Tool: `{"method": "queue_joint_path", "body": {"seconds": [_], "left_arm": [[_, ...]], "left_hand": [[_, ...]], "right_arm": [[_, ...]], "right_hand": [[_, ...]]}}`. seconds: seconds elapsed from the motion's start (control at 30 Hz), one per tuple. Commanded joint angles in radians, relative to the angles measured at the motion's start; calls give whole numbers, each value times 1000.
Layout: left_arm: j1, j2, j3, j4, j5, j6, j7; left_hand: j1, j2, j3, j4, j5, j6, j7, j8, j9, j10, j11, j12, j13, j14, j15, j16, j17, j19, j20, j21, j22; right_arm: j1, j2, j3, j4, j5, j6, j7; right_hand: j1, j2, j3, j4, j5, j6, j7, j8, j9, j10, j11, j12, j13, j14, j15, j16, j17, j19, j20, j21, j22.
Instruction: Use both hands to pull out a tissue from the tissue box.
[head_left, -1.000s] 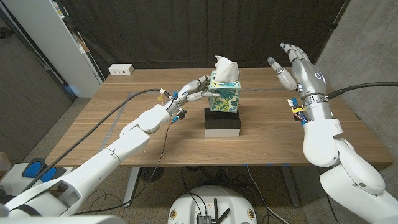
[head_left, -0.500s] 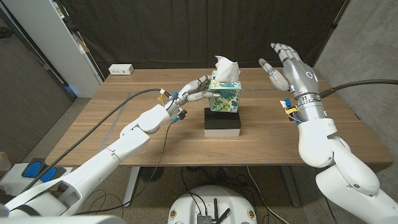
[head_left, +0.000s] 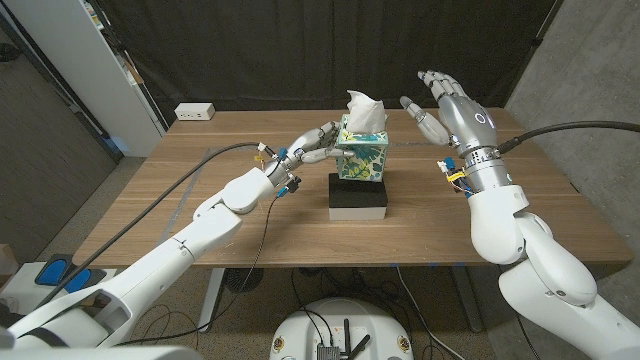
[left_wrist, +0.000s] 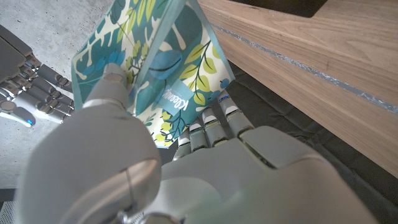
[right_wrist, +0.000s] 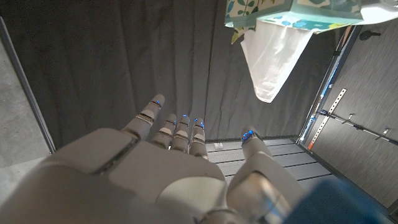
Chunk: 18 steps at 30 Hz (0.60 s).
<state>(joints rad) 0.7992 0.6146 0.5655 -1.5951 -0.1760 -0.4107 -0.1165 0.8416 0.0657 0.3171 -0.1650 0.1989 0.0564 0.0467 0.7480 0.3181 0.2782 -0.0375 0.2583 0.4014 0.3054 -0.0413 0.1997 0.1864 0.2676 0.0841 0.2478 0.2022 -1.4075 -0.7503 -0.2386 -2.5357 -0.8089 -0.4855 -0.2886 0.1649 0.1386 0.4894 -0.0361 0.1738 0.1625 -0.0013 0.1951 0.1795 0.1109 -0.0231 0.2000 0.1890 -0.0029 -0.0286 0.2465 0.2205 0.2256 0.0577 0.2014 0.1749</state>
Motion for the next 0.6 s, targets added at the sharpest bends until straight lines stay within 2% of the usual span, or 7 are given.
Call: {"method": "queue_joint_path", "body": {"seconds": [0.03,0.23,0.43,0.6], "left_arm": [[-20,-8,7,22,-2,-11,-16],[-23,-12,7,25,-5,-12,-17],[-26,-14,9,26,-8,-12,-21],[-28,-14,9,25,-5,-10,-20]], "left_hand": [[1,12,4,0,7,4,-5,7,4,6,1,-5,5,-8,-14,0,1,0,0,7,4],[0,13,5,1,7,3,-5,8,4,6,2,-6,6,-8,-13,0,1,-1,1,7,4],[0,12,6,0,7,2,-3,9,4,6,1,-7,7,-8,-14,0,1,-1,2,7,4],[0,13,7,0,7,0,-5,10,3,6,1,-7,8,-9,-14,0,1,-2,1,7,4]], "right_arm": [[55,-5,-65,5,-54,-16,40],[73,-1,-82,11,-70,-19,51],[90,-2,-65,19,-14,11,68],[116,-15,-79,28,-17,24,85]], "right_hand": [[-3,9,-1,-4,-1,11,-2,1,2,2,4,-2,3,3,-6,3,2,0,6,6,4],[-3,9,-2,-5,-1,15,0,2,2,1,4,-2,3,3,-4,3,3,0,7,5,4],[1,10,0,-11,1,27,-8,6,3,-2,0,-3,3,0,-5,1,2,-1,10,5,4],[10,12,5,-20,4,30,-12,6,3,-7,-2,-5,3,-1,-3,-1,0,-2,10,4,4]]}}
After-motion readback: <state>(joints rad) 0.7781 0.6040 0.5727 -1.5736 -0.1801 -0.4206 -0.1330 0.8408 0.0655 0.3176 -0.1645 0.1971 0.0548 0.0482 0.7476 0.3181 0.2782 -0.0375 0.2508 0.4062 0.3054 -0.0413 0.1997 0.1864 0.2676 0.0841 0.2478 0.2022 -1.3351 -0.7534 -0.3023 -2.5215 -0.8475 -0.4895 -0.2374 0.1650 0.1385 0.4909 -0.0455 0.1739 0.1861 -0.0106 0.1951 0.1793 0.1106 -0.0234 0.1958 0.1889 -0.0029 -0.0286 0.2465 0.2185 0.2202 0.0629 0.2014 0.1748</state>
